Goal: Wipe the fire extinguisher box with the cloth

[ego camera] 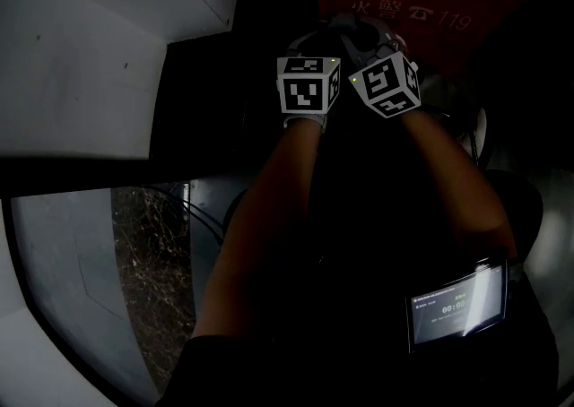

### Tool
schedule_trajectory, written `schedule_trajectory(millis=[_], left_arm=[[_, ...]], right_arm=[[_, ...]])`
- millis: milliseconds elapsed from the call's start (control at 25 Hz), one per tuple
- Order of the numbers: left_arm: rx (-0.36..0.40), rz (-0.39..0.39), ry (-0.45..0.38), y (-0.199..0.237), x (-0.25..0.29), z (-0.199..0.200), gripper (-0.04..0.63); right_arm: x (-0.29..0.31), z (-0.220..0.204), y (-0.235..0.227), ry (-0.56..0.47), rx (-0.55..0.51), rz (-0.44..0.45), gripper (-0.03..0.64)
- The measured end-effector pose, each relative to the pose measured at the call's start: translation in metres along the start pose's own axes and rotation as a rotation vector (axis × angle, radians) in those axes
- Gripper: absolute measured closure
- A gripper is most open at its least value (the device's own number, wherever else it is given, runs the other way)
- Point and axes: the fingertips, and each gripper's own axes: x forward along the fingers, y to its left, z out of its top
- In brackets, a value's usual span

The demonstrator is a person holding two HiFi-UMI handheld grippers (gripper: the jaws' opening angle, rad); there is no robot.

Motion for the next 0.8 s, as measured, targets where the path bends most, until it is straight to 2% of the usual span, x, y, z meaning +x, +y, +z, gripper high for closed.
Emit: schedule_trajectory(millis=[80, 160, 520, 680, 800], left_arm=[[-0.063, 0.014, 0.001, 0.000, 0.000, -0.005, 0.594], [-0.083, 0.021, 0.012, -0.001, 0.000, -0.011, 0.594], [0.014, 0.023, 0.127, 0.009, 0.017, -0.046, 0.594], [-0.039, -0.038, 0.184, 0.002, 0.025, -0.062, 0.594], [-0.028, -0.045, 0.228, 0.003, 0.030, -0.071, 0.594]], right_arm=[[0.002, -0.008, 0.005, 0.010, 0.021, 0.019, 0.588], [0.004, -0.018, 0.011, 0.025, 0.046, 0.035, 0.588], [0.014, -0.055, 0.036, 0.082, 0.085, 0.100, 0.589], [0.019, -0.065, 0.045, 0.103, 0.100, 0.128, 0.589], [0.021, -0.077, 0.053, 0.131, 0.111, 0.156, 0.589]])
